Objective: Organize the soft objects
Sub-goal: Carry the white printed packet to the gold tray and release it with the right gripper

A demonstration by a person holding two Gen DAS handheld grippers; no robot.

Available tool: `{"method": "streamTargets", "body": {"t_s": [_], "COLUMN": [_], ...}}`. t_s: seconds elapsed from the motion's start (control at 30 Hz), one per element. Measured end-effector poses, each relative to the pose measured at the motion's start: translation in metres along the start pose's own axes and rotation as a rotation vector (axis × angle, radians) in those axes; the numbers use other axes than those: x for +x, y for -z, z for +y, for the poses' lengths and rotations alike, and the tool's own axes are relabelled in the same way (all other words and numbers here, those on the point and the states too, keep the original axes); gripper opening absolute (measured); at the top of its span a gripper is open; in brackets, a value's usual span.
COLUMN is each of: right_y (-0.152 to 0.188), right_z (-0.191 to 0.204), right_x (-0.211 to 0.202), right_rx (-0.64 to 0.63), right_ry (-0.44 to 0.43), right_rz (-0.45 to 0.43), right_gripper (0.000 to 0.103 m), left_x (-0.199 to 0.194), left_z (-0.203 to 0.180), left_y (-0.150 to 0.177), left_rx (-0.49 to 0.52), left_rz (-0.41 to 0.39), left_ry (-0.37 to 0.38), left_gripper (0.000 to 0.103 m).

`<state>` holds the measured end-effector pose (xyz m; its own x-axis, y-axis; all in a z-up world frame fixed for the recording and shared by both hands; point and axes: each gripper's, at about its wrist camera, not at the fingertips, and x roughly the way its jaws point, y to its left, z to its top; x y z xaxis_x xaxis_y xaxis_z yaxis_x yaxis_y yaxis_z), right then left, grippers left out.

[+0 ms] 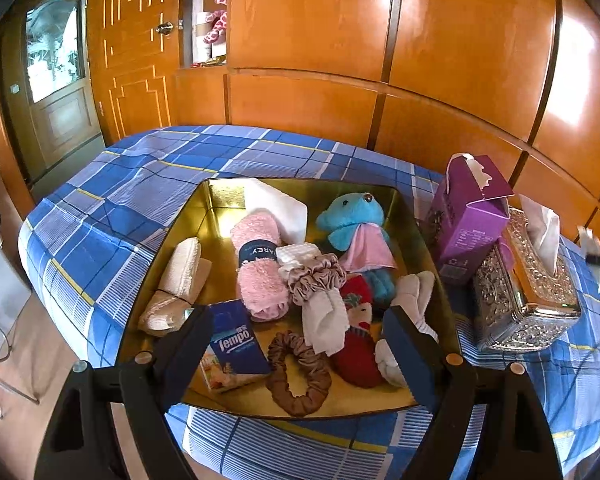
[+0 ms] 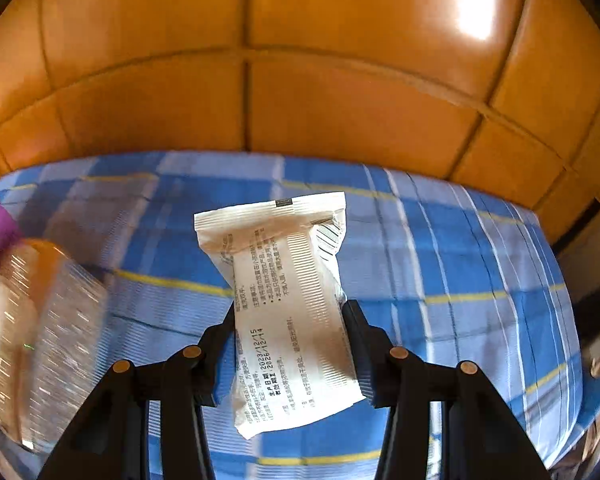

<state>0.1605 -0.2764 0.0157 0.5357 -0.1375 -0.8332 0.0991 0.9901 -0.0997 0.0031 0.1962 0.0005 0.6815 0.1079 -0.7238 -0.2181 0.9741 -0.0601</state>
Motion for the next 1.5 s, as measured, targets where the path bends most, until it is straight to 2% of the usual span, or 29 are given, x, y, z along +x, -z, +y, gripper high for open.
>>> {"method": "streamTargets", "body": {"t_s": [0.23,0.47,0.6,0.8,0.9,1.07,1.2,1.27,1.37,1.5], "right_y": [-0.038,-0.045,-0.035,-0.007,0.016,0.067,0.103,0.119,0.133,0.131], "right_z": [0.063,0.135,0.173,0.223,0.258,0.321,0.367,0.388,0.411,0.424], "right_x": [-0.040,-0.079,-0.099,-0.127,-0.135,-0.126,-0.099,-0.085,-0.070,-0.059], "right_rx": [-0.086,-0.226,-0.308,-0.429,-0.513,-0.613,-0.660,-0.689,-0.738,-0.762], "right_ry": [-0.138,-0.260,-0.338,-0.460,-0.554,-0.696,-0.709,-0.687,-0.636,-0.564], "right_rz": [-0.093,-0.165,-0.195,-0.216,-0.188,-0.071,0.024,0.048,0.048,0.016], "right_gripper": [0.048,0.048,0.048,0.048,0.048,0.048,0.048,0.048,0.048,0.048], "left_x": [0.000,0.001,0.001,-0.003,-0.007,-0.015,-0.020,-0.022,-0.023,-0.023], "left_z": [-0.003,0.000,0.009,0.043,0.062,0.083,0.088,0.087,0.084,0.080], "left_y": [0.002,0.002,0.001,0.000,0.002,0.003,0.003,0.003,0.003,0.002], "left_rx": [0.006,0.000,-0.013,-0.070,-0.101,-0.145,-0.162,-0.164,-0.161,-0.157], "left_rz": [0.004,0.009,0.009,0.002,-0.005,-0.027,-0.045,-0.052,-0.061,-0.061], "left_ry": [0.009,0.009,-0.007,-0.082,-0.129,-0.180,-0.181,-0.174,-0.173,-0.169], "left_gripper": [0.087,0.087,0.087,0.087,0.087,0.087,0.087,0.088,0.089,0.091]}}
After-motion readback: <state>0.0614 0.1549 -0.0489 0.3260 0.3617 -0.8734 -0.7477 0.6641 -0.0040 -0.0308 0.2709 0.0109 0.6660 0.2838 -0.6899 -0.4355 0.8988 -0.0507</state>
